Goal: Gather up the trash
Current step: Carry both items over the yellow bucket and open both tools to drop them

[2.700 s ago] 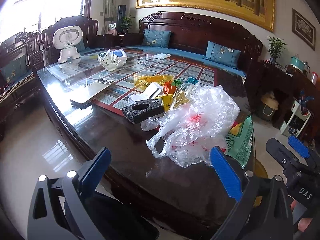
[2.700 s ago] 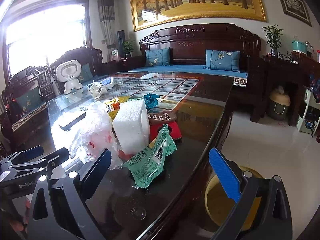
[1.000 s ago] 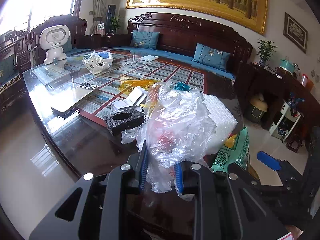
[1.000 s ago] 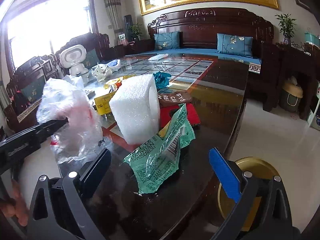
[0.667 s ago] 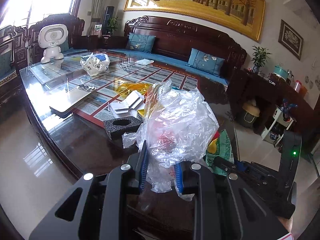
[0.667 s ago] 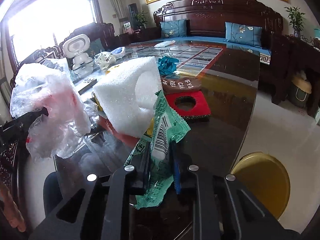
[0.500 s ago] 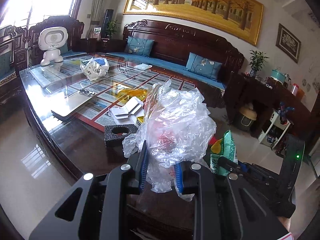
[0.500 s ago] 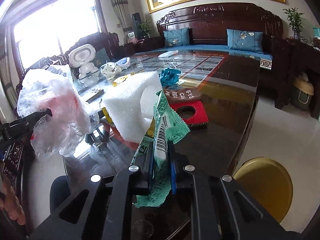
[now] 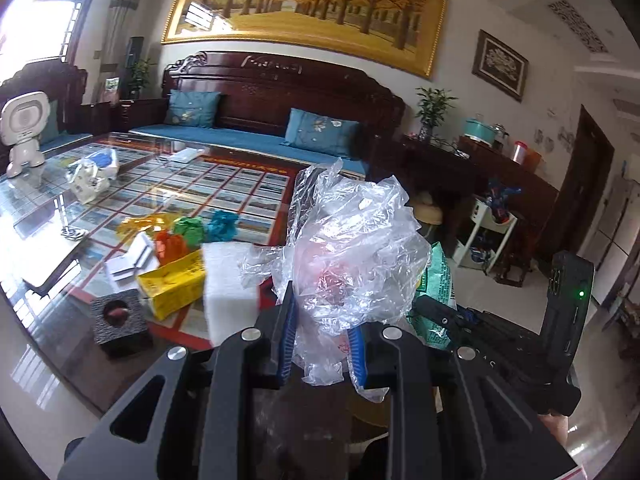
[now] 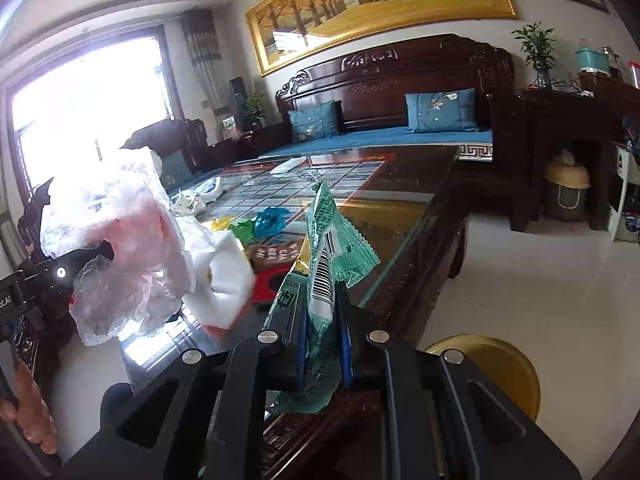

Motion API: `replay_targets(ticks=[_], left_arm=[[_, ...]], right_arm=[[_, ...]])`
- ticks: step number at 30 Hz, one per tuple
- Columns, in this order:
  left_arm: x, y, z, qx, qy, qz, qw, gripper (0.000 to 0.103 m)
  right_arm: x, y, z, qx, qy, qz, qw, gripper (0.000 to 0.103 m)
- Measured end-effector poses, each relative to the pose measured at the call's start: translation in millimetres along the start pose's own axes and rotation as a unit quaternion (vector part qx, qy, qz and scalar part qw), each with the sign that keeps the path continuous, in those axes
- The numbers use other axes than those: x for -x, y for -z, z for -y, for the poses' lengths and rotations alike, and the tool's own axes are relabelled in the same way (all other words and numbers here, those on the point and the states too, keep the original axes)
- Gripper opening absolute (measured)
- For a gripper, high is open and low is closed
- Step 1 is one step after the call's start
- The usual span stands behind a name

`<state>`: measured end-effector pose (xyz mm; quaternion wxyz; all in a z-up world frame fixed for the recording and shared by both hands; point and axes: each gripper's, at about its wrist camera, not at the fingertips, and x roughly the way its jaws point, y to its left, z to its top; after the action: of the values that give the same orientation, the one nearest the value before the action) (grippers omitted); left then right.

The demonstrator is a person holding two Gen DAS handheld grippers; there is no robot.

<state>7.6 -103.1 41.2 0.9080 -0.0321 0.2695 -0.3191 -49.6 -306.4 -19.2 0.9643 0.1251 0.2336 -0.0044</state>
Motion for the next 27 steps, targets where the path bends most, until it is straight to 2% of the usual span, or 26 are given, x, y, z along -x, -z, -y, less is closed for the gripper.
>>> replay_targets(ticks=[5,10,16,20,21,22,23,24,25,27], left_arm=[[-54,0,38,-0.019,0.043,-0.041,0.9981,0.024],[-120,10,76,-0.032,0.075,-0.097,0.9920,0.024],[-192,30,112,-0.041,0.100,-0.169,0.9797,0.024],[-236,42,123,-0.011,0.109,-0.218,0.9698,0.028],[-245,45,125,-0.005,0.110,-0.228,0.9673,0.033],[-252,48,126,-0.001,0.109,-0.234,0.9659,0.046],[-258,50,127,0.002,0.107,-0.238,0.9653,0.053],[-261,51,129,0.003,0.102,-0.237,0.9660,0.067],[-265,53,131,0.002,0.093,-0.233,0.9679,0.073],[-267,57,133,-0.004,0.081,-0.225,0.9709,0.074]], right_arm=[[8,5,47,-0.026,0.043,-0.006,0.999,0.013],[8,17,95,-0.050,0.092,-0.028,0.994,0.013],[-7,32,152,-0.079,0.139,-0.070,0.985,0.013],[-21,43,185,-0.103,0.158,-0.096,0.977,0.013],[-24,45,191,-0.106,0.162,-0.100,0.976,0.013],[-26,48,197,-0.108,0.165,-0.104,0.975,0.013],[-29,49,201,-0.111,0.167,-0.108,0.974,0.013],[-31,50,207,-0.114,0.167,-0.112,0.973,0.013],[-34,51,210,-0.115,0.167,-0.115,0.972,0.013],[-39,54,217,-0.117,0.168,-0.121,0.971,0.013]])
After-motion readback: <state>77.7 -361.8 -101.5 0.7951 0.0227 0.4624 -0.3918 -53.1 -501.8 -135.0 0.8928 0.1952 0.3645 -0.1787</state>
